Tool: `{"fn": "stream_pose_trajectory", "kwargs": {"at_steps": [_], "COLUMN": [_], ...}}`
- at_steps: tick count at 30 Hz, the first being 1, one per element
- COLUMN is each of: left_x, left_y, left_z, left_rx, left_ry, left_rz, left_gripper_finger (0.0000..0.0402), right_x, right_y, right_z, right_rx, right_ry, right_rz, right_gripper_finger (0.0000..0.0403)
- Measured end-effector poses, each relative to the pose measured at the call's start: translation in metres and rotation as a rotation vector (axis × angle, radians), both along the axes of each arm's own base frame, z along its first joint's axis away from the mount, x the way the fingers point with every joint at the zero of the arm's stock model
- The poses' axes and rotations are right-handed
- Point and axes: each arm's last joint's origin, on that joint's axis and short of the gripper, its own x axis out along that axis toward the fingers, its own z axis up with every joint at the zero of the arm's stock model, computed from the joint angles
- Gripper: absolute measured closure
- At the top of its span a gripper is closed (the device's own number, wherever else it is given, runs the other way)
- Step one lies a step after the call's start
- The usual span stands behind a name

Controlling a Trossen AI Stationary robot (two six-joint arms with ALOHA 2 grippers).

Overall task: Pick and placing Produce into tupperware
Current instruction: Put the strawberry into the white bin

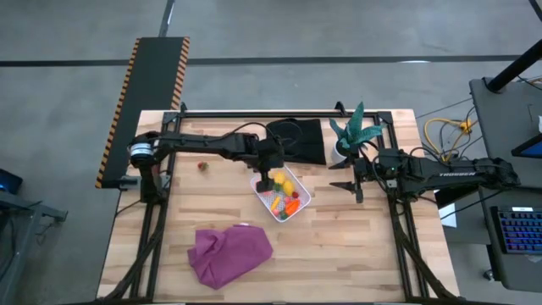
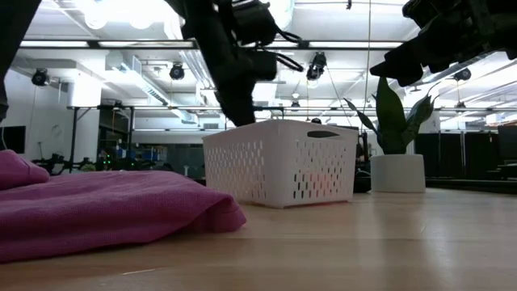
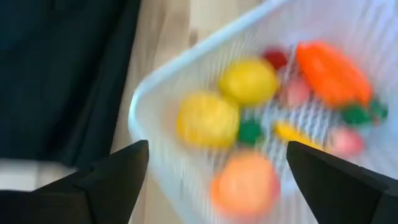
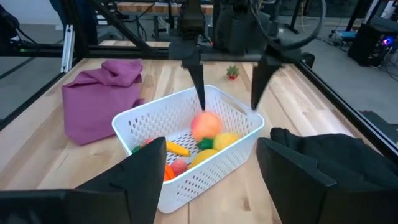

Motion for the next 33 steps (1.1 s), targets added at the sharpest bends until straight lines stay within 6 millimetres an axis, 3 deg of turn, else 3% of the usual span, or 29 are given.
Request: {"fn": "stream_pose_trajectory", "kwargs": {"at_steps": [6, 10, 15, 26, 33], "left_x": [-0.03, -0.05, -0.066, -0.103, -0.147], "left_y": [0.0, 0.003, 0.005, 0.002, -0.002], "left_z": [0.018, 0.02, 0.015, -0.012, -0.005], "left_rx": [0.065, 0.15, 0.118, 0.178, 0.188], "left_ry": [0.22, 0.364, 0.495, 0.701, 0.7], "left_rz": [0.189, 0.363, 0.523, 0.452, 0.519], "left_gripper_finger": [0.0034, 0.0034, 0.0034, 0.0034, 0.0045], "right_x": [0.0, 0.0, 0.0, 0.0, 0.0], "right_y": [0.0, 0.0, 0.0, 0.0, 0.0], "right_z": [-0.001, -0.001, -0.001, -0.001, -0.002], "right_rx": [0.0, 0.001, 0.001, 0.001, 0.015], "right_ry": [0.006, 0.007, 0.007, 0.011, 0.016], "right_rz": [-0.001, -0.002, -0.002, -0.002, -0.005], "right_gripper_finger": [0.0165, 0.0163, 0.0159, 0.0159, 0.0163]}}
